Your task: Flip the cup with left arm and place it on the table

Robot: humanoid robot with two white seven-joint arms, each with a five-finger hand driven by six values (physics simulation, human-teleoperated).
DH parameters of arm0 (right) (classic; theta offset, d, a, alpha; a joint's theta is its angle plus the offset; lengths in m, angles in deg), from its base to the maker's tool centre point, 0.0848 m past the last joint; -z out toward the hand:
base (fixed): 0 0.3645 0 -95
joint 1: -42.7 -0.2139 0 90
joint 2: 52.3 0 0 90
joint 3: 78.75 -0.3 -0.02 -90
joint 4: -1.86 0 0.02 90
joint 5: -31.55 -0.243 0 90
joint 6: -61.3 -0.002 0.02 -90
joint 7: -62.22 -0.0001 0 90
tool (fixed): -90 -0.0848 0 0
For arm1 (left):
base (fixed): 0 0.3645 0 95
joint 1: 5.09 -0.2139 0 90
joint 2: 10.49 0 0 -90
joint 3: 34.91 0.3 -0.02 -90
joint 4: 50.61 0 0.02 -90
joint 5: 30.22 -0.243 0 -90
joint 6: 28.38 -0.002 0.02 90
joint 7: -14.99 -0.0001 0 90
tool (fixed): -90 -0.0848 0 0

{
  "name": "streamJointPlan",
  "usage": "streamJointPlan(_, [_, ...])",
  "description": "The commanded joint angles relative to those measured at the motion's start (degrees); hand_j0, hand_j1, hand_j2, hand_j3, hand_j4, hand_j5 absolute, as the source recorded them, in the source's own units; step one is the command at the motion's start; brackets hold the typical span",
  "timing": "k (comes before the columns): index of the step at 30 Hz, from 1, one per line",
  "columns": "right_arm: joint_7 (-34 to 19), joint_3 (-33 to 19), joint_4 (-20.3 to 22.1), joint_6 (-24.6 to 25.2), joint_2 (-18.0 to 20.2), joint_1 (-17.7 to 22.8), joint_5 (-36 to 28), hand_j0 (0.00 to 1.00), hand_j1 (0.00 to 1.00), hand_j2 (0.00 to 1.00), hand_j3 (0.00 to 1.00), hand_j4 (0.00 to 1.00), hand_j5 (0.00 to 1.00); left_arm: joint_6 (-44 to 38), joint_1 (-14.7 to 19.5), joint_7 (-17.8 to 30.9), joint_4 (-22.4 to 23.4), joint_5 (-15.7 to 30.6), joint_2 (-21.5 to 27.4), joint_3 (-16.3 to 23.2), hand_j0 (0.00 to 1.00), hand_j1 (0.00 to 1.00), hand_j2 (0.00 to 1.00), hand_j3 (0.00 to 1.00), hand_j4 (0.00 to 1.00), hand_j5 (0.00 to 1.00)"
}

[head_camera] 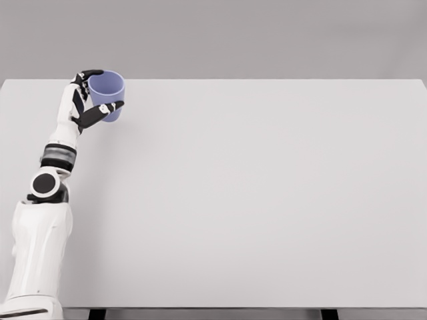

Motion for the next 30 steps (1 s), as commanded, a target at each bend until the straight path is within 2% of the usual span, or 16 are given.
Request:
streamJointPlan(1, [0.1, 0.0, 0.0, 0.1, 0.0, 0.0, 0.0, 1.0, 1.0, 1.0, 1.0, 1.0, 1.0, 1.7, 0.0, -0.6, 0.4, 1.1, -0.1, -0.1, 0.52, 0.52, 0.52, 0.52, 0.52, 0.52])
streamJointPlan(4, [0.0, 0.0, 0.0, 0.0, 0.0, 0.0, 0.0, 1.0, 1.0, 1.0, 1.0, 1.0, 1.0, 1.8, -0.2, -3.6, 0.4, 2.3, -0.6, 0.0, 0.52, 0.52, 0.52, 0.52, 0.52, 0.52])
streamJointPlan(6, [0.1, 0.0, 0.0, 0.0, 0.0, 0.0, 0.0, 1.0, 1.0, 1.0, 1.0, 1.0, 1.0, 1.7, -0.3, -3.8, 0.5, 2.6, -1.2, 0.0, 0.53, 0.53, 0.53, 0.53, 0.53, 0.53])
streamJointPlan(13, [0.0, 0.0, 0.0, 0.0, 0.0, 0.0, 0.0, 1.0, 1.0, 1.0, 1.0, 1.0, 1.0, 1.1, -1.0, -3.9, 0.5, 8.0, -1.2, 0.1, 0.53, 0.53, 0.53, 0.53, 0.53, 0.53])
streamJointPlan(16, [0.0, 0.0, 0.0, 0.0, 0.0, 0.0, 0.0, 1.0, 1.0, 1.0, 1.0, 1.0, 1.0, 1.0, -1.7, -6.5, 0.5, 8.9, -1.3, 0.4, 0.53, 0.53, 0.53, 0.53, 0.53, 0.53])
streamJointPlan(27, [0.0, 0.0, 0.0, 0.1, 0.0, 0.0, 0.0, 1.0, 1.0, 1.0, 1.0, 1.0, 1.0, 1.0, -2.6, -6.5, 0.5, 9.0, -1.3, 0.8, 0.56, 0.56, 0.56, 0.56, 0.56, 0.56])
streamJointPlan(30, [0.0, 0.0, 0.0, 0.1, 0.0, 0.0, 0.0, 1.0, 1.0, 1.0, 1.0, 1.0, 1.0, 0.9, -2.6, -6.5, 0.5, 8.9, -1.3, 0.8, 0.61, 0.61, 0.61, 0.61, 0.61, 0.61])
